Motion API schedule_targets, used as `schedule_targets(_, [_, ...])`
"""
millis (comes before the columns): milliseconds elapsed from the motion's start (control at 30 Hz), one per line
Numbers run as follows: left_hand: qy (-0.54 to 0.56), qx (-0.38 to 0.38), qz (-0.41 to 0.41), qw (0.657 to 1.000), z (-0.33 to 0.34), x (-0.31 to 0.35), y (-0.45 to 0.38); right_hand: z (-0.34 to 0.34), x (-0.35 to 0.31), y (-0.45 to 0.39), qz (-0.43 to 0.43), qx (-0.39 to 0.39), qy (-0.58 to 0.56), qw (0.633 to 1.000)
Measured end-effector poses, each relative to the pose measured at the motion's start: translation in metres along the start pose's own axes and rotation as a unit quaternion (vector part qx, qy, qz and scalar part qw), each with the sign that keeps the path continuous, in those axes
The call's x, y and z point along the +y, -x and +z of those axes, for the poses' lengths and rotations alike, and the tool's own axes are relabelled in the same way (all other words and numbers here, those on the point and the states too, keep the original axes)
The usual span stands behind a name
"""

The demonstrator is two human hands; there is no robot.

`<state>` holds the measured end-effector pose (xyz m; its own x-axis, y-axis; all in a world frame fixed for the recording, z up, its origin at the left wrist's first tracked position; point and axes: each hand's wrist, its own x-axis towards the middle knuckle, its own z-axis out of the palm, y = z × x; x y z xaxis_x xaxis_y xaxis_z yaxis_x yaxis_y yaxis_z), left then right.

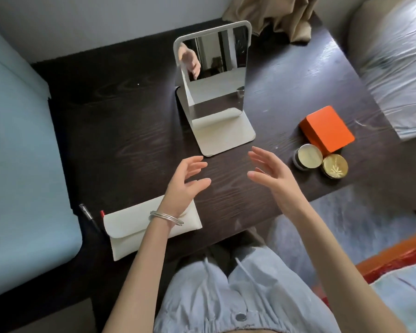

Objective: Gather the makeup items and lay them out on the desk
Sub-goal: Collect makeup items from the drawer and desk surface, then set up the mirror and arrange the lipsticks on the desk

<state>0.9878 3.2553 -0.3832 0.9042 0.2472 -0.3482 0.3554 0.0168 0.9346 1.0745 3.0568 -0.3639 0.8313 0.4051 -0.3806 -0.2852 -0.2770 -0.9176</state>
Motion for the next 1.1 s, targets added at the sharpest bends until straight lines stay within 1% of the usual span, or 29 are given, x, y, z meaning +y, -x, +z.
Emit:
schedule_targets(133, [-0.015, -0.044, 0.001, 0.999, 0.038, 0.010, -0.023, -0.040, 0.005, -0.006, -0.002, 0.034, -0.018, 0.999])
schedule_targets(267, [-0.024, -0.067, -0.004, 0.997, 0.085, 0.017, -0.048, -0.084, 0.012, -0.016, 0.003, 0.047, -0.029, 0.998])
schedule_targets(433, [0.003, -0.057, -0.024, 0.998, 0.158, 0.030, -0.079, -0.156, 0.019, -0.034, 0.031, 0.047, -0.019, 0.998])
schedule_targets(567, [-0.006, -0.073, -0.034, 0.997, 0.214, 0.035, -0.104, -0.206, 0.020, -0.052, 0.044, 0.052, -0.003, 0.998])
schedule_targets(700, [-0.009, -0.054, -0.047, 0.997, 0.253, 0.036, -0.126, -0.237, 0.024, -0.077, 0.053, 0.048, 0.007, 0.997])
schedule_targets(833, [-0.001, -0.017, -0.082, 0.996, 0.280, 0.030, -0.144, -0.251, 0.031, -0.103, 0.064, 0.027, 0.021, 0.997])
schedule_targets(900, [0.018, -0.002, -0.101, 0.995, 0.288, 0.029, -0.154, -0.254, 0.037, -0.114, 0.059, 0.033, 0.069, 0.995])
schedule_targets(967, [0.037, 0.016, -0.118, 0.992, 0.292, 0.028, -0.164, -0.254, 0.044, -0.124, 0.055, 0.050, 0.151, 0.986])
schedule_targets(1100, [0.054, 0.025, -0.142, 0.988, 0.300, 0.025, -0.179, -0.245, 0.056, -0.144, 0.087, 0.070, 0.301, 0.947])
